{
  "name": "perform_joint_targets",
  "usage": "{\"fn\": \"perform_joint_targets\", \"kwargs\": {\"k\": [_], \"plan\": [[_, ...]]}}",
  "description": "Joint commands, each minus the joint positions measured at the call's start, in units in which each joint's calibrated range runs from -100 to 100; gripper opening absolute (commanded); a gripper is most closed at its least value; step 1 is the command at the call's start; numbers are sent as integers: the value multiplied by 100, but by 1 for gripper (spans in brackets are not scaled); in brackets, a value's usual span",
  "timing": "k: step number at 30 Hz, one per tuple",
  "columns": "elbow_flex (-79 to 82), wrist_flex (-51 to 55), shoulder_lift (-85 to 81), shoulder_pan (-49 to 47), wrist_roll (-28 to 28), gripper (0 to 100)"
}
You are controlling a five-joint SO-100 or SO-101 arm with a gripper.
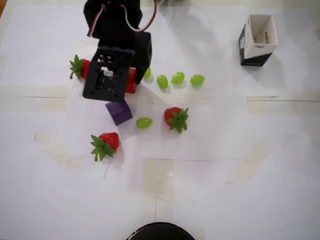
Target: Put the red cube on top of the purple cube
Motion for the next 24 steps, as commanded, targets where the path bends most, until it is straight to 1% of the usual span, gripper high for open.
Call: {"fn": "perform_joint_targets", "kwargs": {"k": [1,4,11,15,24], "plan": [[-326,-119,-34,-23,44,17],[-362,-168,-43,-23,132,17],[-362,-168,-163,-8,249,11],[-353,-86,-292,6,264,8],[-316,20,-627,43,274,4]]}}
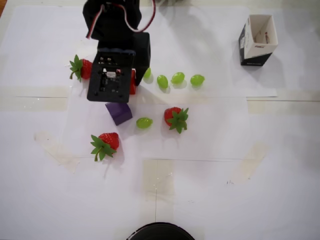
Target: Put the red cube on top of the purple cube
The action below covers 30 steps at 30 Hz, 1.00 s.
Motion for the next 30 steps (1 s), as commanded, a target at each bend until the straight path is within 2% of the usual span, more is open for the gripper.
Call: {"fn": "perform_joint_targets", "kwargs": {"k": [1,15,30], "plan": [[-307,140,-653,28,10,4],[-835,883,-1160,65,-20,4],[-3017,2117,-1031,-1,44,4]]}}
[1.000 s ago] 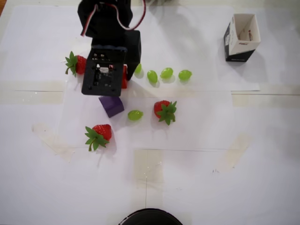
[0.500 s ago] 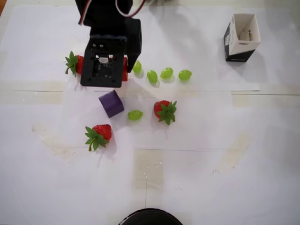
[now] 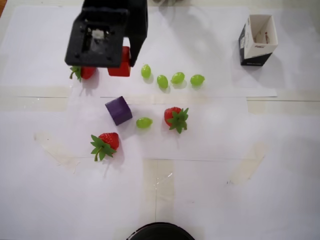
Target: Put the red cube on top of the purple cube
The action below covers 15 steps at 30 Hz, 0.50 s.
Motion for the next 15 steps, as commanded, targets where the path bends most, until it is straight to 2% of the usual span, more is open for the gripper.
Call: {"fn": "perform_joint_targets", "kwargs": {"k": [1,15], "plan": [[-1026,260,-335,14,59,4],[-2272,529,482,-163,215,4]]}}
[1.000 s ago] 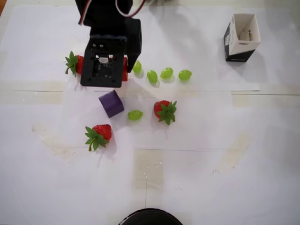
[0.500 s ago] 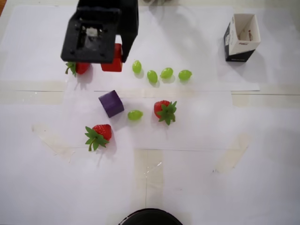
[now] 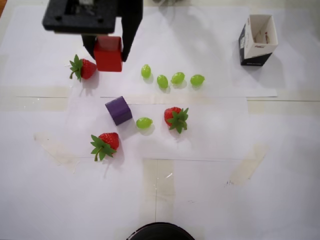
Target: Put the red cube on top of the purple cube
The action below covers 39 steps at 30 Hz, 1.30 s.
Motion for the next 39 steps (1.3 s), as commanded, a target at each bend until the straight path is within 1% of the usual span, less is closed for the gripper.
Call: {"fn": "perform_joint_targets", "kwargs": {"k": [1,16,27,29,39], "plan": [[-634,39,52,-103,54,4],[-997,-157,852,-154,171,4],[-1161,-133,1307,-51,366,4],[-1306,-92,1454,-36,484,4],[-1843,6,1909,-14,650,4]]}}
